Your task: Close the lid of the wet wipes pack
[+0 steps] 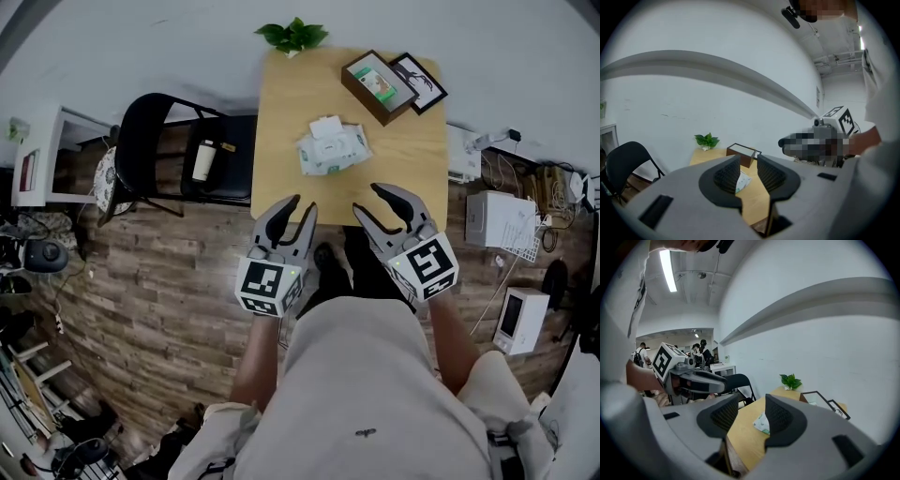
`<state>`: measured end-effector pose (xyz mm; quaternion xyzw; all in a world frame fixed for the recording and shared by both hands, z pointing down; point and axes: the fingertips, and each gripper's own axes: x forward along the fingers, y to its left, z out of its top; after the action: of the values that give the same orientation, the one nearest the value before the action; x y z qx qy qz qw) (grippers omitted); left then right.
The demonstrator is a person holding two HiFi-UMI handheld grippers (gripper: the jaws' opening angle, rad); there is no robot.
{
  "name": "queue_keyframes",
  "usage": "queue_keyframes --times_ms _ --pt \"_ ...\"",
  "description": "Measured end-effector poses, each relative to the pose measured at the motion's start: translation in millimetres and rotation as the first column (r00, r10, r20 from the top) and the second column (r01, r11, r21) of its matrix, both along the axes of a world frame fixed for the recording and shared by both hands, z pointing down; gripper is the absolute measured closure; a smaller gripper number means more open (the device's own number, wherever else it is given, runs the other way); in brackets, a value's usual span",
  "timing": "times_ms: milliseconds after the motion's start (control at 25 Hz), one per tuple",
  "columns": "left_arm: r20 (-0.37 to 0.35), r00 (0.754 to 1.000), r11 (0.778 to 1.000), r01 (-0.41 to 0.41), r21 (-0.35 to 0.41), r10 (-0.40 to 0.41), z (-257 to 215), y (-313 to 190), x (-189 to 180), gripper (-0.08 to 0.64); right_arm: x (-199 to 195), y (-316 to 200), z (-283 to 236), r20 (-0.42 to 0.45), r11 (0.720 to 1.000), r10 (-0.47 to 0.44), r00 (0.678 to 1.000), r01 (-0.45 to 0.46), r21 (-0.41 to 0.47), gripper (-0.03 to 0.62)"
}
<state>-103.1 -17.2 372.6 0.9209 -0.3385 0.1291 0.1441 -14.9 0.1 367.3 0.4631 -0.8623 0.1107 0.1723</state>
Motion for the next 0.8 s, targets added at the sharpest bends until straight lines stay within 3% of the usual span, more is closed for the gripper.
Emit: queue_keyframes --times_ms 800 --pt "0.049 0.983 0.984 0.178 -0.021 -0.177 2 -78 24 0.465 19 -120 35 0.003 0.974 -0.223 0.975 0.222 -0.049 0.411"
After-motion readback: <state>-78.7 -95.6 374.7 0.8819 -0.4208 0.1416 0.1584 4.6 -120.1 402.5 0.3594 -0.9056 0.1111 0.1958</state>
